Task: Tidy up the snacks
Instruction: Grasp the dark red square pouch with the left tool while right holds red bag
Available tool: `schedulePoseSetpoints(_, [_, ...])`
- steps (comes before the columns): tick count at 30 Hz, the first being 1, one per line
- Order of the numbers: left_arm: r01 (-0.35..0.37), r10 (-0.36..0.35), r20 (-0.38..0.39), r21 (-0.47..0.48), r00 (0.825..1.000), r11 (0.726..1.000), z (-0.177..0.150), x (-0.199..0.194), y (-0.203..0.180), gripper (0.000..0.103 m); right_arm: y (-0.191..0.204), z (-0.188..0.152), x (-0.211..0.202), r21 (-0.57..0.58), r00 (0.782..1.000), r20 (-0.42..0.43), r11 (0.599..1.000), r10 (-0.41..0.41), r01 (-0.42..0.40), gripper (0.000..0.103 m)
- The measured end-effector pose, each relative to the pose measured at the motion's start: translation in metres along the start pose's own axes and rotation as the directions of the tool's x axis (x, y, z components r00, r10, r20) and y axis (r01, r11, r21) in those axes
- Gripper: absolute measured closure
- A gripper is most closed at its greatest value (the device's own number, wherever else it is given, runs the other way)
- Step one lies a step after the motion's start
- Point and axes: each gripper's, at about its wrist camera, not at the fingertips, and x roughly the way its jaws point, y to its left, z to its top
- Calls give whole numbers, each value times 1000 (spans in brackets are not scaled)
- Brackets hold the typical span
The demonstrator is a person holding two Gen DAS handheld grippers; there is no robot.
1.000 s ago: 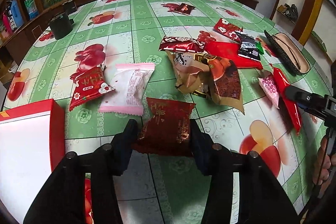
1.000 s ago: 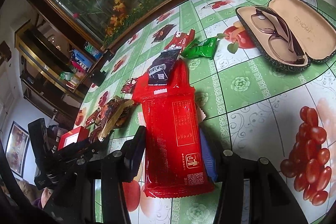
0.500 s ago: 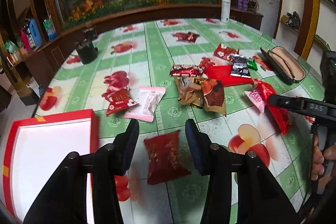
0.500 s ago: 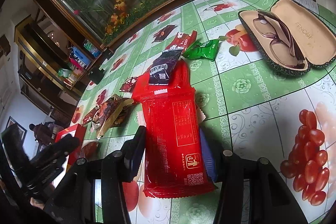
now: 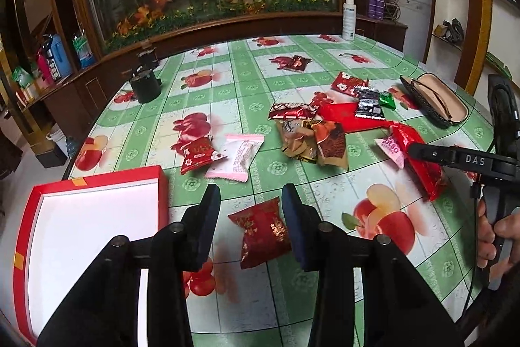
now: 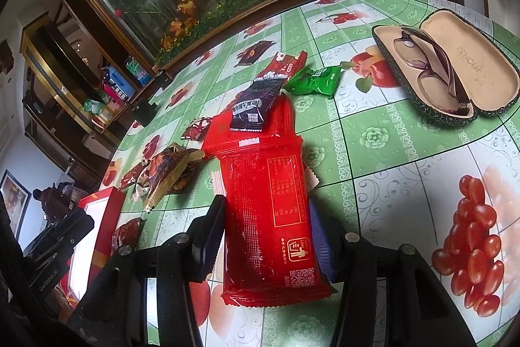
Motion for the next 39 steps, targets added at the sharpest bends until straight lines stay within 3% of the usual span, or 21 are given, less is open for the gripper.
schedulePoseSetpoints(2, [3, -3, -18, -25, 1000, 1000, 0, 5, 6, 64, 0, 0, 0, 1, 1000, 0, 1000, 1, -1, 52])
schedulePoseSetpoints(4, [43, -45, -46, -49, 998, 998, -1, 10, 13, 48, 0, 0, 1, 2, 1000, -1, 1000, 4, -4, 52])
schedulePoseSetpoints(5, [53, -56, -58, -52, 997, 997, -1, 13, 15, 28, 0, 0, 1, 2, 1000, -2, 1000, 5, -5, 52])
schedulePoseSetpoints(6, [43, -47, -78, -46, 996, 998, -3, 17, 17, 17, 0, 0, 1, 3, 1000, -3, 1000, 6, -6, 52])
schedulePoseSetpoints(8, [10, -13, -94, -32, 996, 999, -7, 22, 19, 17, 0, 0, 1, 4, 1000, -4, 1000, 8, -8, 52])
schedulePoseSetpoints(12, [31, -41, -142, -75, 989, 997, -11, 35, 26, 17, -1, 0, 2, 6, 1000, -9, 1000, 16, -15, 52])
schedulePoseSetpoints(16, [38, -46, -171, -49, 984, 998, -10, 47, 19, 17, -2, 1, 3, 5, 1000, -17, 1000, 20, -20, 52])
schedulePoseSetpoints(20, [44, -48, -248, -21, 968, 999, -13, 67, 4, 16, -3, 2, 3, 3, 1000, -19, 1000, 22, -22, 52])
schedulePoseSetpoints(22, [76, -93, -240, -81, 966, 994, -15, 69, 7, 16, -3, 2, 3, 3, 1000, -19, 1000, 22, -22, 52])
schedulePoseSetpoints(25, [59, -81, -220, -108, 972, 992, -17, 69, 12, 17, -2, 2, 3, 0, 1000, -19, 1000, 21, -21, 52])
schedulePoseSetpoints(31, [65, -81, -173, -97, 982, 993, -24, 57, 14, 45, 0, 2, 4, -12, 1000, -19, 1000, 16, -16, 52])
schedulePoseSetpoints(33, [70, -85, -161, -98, 983, 993, -26, 52, 16, 60, 1, 2, 4, -11, 1000, -19, 1000, 17, -17, 52])
schedulePoseSetpoints(39, [104, -127, -157, -146, 979, 984, -26, 44, 22, 63, 1, 2, 5, -17, 1000, -16, 1000, 11, -12, 52])
